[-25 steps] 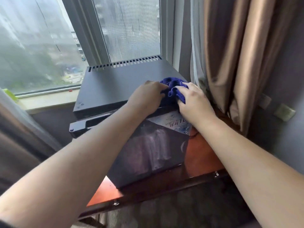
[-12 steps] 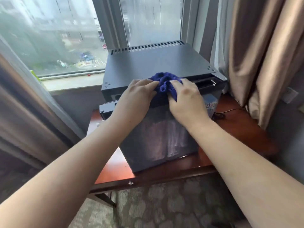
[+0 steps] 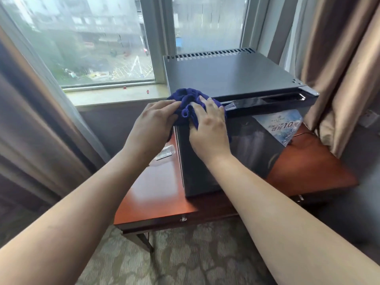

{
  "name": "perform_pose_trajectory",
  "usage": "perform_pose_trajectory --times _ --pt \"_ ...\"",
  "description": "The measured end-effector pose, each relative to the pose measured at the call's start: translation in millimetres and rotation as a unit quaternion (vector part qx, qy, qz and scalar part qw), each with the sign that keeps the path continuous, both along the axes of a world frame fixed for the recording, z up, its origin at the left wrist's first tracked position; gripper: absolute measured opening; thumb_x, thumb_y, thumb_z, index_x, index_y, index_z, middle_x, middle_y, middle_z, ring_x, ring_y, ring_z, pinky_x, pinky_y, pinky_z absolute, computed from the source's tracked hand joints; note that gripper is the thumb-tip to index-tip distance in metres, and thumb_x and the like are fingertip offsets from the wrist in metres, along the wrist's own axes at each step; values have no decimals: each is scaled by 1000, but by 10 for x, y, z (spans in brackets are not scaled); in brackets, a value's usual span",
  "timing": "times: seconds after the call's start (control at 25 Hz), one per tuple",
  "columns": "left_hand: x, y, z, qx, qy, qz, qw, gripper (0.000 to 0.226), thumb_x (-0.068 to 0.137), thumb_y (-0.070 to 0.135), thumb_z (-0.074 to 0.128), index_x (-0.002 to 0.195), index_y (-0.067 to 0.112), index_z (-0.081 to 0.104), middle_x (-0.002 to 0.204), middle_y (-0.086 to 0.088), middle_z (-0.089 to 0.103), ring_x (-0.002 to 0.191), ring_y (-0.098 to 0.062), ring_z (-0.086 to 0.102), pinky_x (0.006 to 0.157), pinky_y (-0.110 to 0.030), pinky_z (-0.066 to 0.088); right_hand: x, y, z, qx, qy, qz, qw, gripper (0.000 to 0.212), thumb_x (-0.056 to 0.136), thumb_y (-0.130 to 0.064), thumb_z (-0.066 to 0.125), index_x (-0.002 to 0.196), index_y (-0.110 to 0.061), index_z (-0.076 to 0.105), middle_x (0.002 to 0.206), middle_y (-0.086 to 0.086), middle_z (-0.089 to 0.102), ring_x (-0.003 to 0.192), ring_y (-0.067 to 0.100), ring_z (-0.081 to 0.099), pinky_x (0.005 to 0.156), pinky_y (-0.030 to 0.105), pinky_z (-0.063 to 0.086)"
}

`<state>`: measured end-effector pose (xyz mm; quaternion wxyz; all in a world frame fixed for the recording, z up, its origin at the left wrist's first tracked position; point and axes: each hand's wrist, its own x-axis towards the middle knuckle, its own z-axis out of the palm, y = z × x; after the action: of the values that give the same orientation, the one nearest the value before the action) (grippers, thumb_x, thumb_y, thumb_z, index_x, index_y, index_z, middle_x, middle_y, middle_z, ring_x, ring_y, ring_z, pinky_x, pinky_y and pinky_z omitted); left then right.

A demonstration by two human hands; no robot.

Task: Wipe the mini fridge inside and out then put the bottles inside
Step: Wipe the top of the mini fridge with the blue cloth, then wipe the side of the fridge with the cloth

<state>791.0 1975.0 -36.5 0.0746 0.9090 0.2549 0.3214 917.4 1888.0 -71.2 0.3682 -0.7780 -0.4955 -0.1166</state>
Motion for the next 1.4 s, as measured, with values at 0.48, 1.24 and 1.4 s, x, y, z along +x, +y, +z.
perform_pose_trajectory --times 0.48,1.24,1.4 --pt "1307 -535 84 86 105 -120 983 34 96 7 62 130 9 65 128 -8 69 121 -35 57 105 -31 35 1282 -883 158 -103 -3 -80 992 59 97 1 50 154 -15 46 165 11 35 157 29 24 126 43 28" --pt "2278 -1193 -1016 190 18 -99 977 39 99 12 54 137 9 65 149 -4 58 140 -24 48 121 -50 32 2329 -1603 -1119 -65 9 31 997 60 95 3 60 153 -6 47 169 26 18 157 46 11 126 47 20" --pt "1722 -1056 -1754 165 142 -96 971 62 80 -4 73 140 6 61 140 -10 64 133 -26 51 109 -55 44 2199 -1526 -1490 -147 2 95 985 58 91 9 62 146 -6 55 165 26 29 156 48 13 124 53 24"
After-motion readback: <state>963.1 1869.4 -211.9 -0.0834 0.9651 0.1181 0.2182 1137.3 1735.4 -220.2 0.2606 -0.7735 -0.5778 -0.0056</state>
